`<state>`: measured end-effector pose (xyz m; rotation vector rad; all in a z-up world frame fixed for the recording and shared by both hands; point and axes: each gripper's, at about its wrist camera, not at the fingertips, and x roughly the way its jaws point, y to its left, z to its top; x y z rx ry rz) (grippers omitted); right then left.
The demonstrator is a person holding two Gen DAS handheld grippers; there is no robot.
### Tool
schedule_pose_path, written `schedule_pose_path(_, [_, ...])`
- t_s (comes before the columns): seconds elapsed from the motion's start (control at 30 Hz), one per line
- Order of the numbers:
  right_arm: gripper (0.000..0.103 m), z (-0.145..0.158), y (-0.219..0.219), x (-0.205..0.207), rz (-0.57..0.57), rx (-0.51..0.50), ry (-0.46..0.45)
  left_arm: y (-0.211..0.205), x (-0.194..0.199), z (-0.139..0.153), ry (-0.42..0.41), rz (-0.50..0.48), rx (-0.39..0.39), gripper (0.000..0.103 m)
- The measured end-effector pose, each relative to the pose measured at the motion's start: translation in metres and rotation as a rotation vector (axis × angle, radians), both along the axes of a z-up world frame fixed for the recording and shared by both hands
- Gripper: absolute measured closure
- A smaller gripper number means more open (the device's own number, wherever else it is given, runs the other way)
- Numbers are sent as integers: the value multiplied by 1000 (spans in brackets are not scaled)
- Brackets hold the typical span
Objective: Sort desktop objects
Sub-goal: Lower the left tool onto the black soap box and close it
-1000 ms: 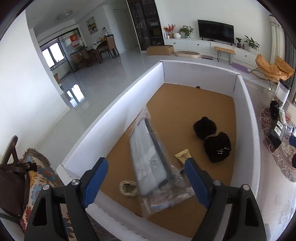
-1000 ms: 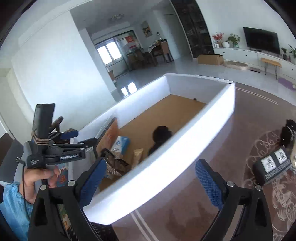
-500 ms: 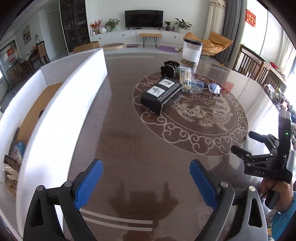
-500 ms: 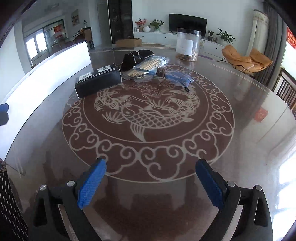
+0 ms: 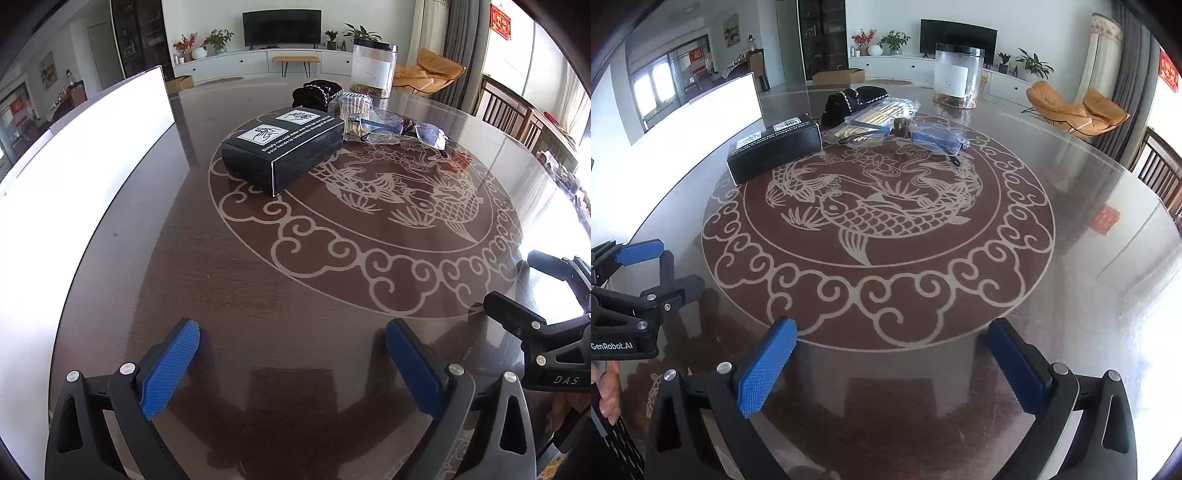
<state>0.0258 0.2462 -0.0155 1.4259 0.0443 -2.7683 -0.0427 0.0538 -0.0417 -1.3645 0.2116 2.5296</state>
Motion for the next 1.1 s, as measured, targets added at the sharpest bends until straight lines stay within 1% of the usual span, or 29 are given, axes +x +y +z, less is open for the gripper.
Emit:
schedule_pose_path(0.07, [0, 0, 0, 0, 0, 0, 0, 0, 0, -1, 13, -1, 3, 0])
schedule_pose_path(0.37, [0, 0, 0, -1, -1, 2, -1, 1, -2, 0, 18, -10, 5, 0])
schedule_pose_path(0.57, [0, 0, 0, -1, -1, 2, -1, 0, 1, 0, 22, 2, 1, 0])
schedule_pose_path(0.63, [0, 0, 0, -1, -1, 2, -1, -1, -1, 0, 22, -40, 5, 0])
schedule_pose_path(0.73, [0, 0, 0, 0, -1, 2, -1, -3, -20, 0, 16, -118, 3, 0])
schedule_pose_path(0.9, [0, 0, 0, 0, -1, 2, -1, -4, -69, 1, 6, -269, 4, 0])
schedule_pose_path(1.0, [0, 0, 0, -1, -1, 2, -1, -2, -98, 2, -6, -311, -1, 0])
schedule_pose_path(1.1, [0, 0, 0, 0, -1, 2, -1, 4, -125, 2, -13, -318, -6, 0])
